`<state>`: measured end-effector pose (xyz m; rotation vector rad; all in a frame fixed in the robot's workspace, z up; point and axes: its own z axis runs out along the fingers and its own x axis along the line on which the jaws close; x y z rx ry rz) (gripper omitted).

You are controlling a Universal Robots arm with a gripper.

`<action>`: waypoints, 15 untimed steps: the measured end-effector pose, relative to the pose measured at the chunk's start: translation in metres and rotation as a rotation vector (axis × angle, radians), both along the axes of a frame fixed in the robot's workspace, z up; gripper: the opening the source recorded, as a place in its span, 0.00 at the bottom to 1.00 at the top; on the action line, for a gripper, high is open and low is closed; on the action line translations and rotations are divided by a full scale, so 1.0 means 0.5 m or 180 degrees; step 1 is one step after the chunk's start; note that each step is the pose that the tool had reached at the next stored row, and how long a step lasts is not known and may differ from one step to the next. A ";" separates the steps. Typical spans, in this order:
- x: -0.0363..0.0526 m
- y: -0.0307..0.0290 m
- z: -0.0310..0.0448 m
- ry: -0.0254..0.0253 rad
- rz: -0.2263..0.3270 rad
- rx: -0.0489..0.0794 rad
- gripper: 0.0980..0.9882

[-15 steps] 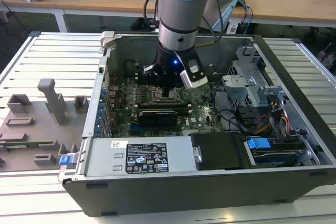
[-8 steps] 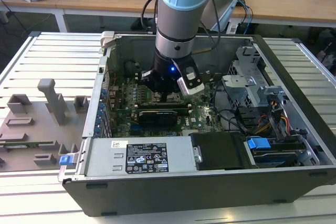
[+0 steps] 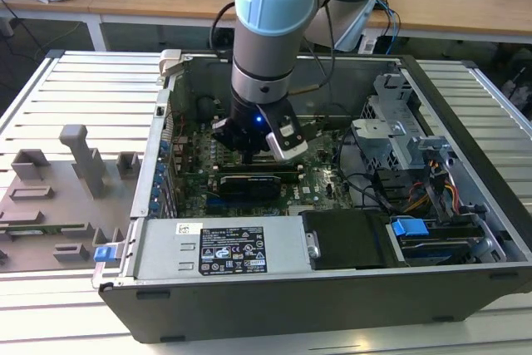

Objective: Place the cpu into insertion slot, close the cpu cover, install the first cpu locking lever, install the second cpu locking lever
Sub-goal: 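Install the second cpu locking lever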

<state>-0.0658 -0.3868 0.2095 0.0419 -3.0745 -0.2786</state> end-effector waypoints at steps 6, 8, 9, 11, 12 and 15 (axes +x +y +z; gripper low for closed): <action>-0.023 -0.006 -0.011 -0.0001 0.0188 0.0071 0.01; -0.025 -0.006 -0.013 0.0000 0.0209 0.0075 0.01; -0.026 -0.006 -0.014 0.0000 0.0220 0.0076 0.01; -0.026 -0.001 -0.015 0.0002 0.0242 0.0076 0.01; -0.026 0.002 -0.017 0.0001 0.0253 0.0078 0.01; -0.026 0.014 -0.020 0.0001 0.0286 0.0078 0.01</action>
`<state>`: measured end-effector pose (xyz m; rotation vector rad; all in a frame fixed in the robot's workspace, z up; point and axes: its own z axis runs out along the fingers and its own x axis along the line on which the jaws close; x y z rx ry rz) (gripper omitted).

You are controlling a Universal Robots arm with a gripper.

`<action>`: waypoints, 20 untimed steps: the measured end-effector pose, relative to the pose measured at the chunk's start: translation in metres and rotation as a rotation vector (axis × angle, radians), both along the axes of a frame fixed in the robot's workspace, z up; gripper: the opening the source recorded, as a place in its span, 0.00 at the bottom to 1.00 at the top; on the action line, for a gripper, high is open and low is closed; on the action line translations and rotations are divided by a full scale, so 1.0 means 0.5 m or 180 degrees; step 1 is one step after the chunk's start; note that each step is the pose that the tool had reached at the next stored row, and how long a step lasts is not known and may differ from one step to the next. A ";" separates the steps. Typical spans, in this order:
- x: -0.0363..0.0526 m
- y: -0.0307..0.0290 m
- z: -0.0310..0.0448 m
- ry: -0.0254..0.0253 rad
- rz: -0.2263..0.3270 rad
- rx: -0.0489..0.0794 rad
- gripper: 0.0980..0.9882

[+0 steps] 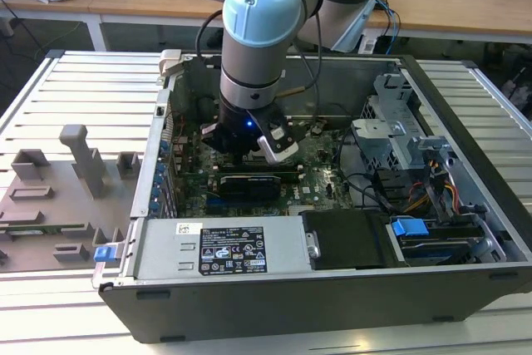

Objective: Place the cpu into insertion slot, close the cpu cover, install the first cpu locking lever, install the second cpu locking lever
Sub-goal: 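Install the second cpu locking lever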

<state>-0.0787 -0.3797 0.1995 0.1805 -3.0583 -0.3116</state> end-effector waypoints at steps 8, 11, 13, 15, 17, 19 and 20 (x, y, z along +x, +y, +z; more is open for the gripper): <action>0.000 -0.008 -0.001 0.0000 0.0033 0.0008 0.01; 0.000 -0.008 0.003 -0.0001 0.0034 0.0009 0.01; 0.000 -0.008 0.020 0.0000 0.0035 0.0008 0.01; 0.014 -0.005 0.023 0.0006 0.0034 0.0008 0.01; 0.044 -0.001 0.023 0.0038 0.0034 0.0008 0.01; 0.090 0.005 0.018 0.0096 0.0034 0.0009 0.01; 0.104 0.010 0.018 0.0105 0.0035 -0.0004 0.01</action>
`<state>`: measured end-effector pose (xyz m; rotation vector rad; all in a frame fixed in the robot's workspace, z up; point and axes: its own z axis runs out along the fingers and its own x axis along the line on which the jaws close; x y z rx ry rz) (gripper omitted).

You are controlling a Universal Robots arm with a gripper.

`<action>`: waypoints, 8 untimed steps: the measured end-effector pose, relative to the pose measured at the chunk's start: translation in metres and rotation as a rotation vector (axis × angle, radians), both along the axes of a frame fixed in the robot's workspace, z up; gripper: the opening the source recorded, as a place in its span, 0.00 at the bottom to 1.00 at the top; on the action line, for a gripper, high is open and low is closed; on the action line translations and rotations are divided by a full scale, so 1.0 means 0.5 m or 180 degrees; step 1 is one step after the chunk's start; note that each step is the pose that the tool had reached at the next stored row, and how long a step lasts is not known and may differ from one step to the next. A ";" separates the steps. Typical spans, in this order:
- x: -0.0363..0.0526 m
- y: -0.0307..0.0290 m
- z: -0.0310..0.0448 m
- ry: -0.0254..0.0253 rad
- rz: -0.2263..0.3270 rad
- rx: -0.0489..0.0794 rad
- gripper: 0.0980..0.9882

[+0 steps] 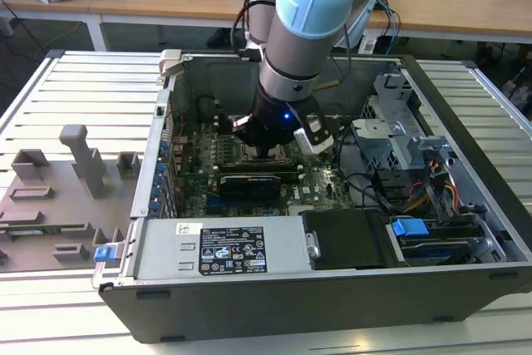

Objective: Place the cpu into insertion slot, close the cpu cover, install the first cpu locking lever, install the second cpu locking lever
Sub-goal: 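Install the second cpu locking lever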

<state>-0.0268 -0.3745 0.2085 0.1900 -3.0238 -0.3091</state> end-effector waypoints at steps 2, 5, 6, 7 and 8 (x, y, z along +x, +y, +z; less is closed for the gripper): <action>0.004 0.014 0.000 0.0000 -0.0001 -0.0109 0.01; 0.006 0.063 0.008 0.0000 0.0000 -0.0393 0.01; 0.006 0.068 0.025 0.0000 0.0000 -0.0422 0.01; 0.006 0.070 0.044 0.0000 0.0000 -0.0430 0.01; 0.006 0.070 0.053 0.0000 0.0000 -0.0435 0.01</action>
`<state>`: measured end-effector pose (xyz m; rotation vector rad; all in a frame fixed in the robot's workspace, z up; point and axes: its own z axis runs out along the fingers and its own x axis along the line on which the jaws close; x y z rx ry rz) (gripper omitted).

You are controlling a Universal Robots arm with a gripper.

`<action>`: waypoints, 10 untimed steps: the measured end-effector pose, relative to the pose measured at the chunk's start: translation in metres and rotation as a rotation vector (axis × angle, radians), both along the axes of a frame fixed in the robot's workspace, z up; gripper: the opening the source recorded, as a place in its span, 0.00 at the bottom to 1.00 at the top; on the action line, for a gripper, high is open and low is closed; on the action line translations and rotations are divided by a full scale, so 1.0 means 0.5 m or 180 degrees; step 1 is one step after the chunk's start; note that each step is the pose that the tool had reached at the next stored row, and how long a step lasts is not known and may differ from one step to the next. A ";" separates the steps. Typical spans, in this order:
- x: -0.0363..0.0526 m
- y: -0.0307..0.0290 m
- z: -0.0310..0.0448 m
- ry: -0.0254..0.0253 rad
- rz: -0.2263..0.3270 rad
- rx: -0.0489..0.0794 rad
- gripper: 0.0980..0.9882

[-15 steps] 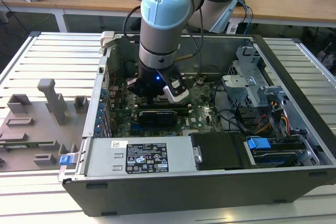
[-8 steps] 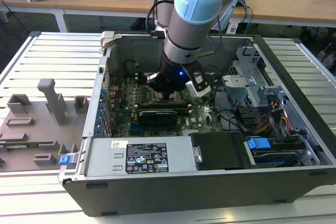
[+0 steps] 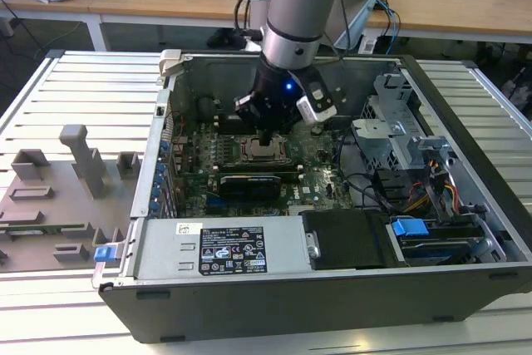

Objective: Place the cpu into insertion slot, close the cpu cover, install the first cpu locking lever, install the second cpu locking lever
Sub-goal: 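Install the second cpu locking lever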

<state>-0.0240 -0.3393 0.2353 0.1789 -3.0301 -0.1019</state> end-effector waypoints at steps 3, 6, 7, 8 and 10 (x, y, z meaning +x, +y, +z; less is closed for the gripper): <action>0.000 0.001 0.028 0.0000 0.0000 -0.0002 0.01; 0.000 0.001 0.058 0.0000 0.0000 -0.0002 0.01; 0.000 0.001 0.069 0.0000 0.0000 -0.0002 0.01; 0.000 0.001 0.074 0.0000 0.0000 -0.0002 0.01; 0.000 0.001 0.076 -0.0001 0.0000 -0.0001 0.01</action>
